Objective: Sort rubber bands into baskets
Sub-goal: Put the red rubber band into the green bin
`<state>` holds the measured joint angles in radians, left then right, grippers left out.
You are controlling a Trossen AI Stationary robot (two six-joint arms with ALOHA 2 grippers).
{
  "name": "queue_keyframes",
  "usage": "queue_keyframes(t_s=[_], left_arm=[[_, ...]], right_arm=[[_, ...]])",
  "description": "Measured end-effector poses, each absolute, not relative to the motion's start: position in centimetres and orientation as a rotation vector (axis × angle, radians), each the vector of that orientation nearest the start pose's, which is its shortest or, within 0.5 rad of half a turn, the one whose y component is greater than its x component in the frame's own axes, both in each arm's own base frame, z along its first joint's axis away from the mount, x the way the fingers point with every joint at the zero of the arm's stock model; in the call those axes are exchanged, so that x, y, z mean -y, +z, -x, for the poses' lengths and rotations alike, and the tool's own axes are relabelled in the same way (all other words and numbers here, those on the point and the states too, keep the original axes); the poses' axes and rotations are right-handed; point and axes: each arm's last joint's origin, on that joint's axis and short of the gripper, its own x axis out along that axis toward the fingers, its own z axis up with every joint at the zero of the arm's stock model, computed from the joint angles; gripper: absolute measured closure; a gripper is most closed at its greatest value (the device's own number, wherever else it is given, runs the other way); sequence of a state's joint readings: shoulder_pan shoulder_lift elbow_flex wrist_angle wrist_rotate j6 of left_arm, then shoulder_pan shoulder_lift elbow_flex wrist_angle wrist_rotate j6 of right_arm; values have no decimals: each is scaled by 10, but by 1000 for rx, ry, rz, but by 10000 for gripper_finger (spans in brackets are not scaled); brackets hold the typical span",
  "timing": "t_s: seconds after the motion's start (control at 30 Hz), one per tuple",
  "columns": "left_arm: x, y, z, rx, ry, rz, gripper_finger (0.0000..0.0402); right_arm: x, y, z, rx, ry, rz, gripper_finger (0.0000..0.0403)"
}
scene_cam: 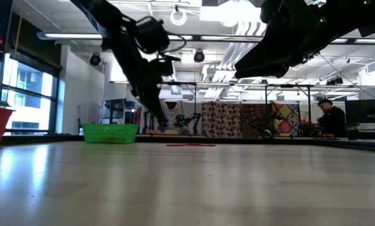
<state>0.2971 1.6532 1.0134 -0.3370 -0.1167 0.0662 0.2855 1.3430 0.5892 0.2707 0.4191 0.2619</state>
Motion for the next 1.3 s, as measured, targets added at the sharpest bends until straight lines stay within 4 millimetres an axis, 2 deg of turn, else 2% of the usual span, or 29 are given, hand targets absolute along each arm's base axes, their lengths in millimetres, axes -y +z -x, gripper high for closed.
queue_keyframes(t_s=[0.27,0.53,0.87,1.17,1.3], left_arm=[[-132,160,-320,-1058,379,21,323],[-149,148,-325,-993,384,66,268],[-157,124,-331,-1020,376,81,261],[-165,116,-342,-1035,378,66,261],[-166,110,-343,-1049,366,64,277]], right_arm=[[-63,193,-256,-432,-189,-90,222],[-63,193,-256,-432,-189,-90,222],[-63,193,-256,-433,-189,-90,222],[-63,192,-256,-437,-190,-91,222],[-63,192,-256,-437,-189,-91,222]])
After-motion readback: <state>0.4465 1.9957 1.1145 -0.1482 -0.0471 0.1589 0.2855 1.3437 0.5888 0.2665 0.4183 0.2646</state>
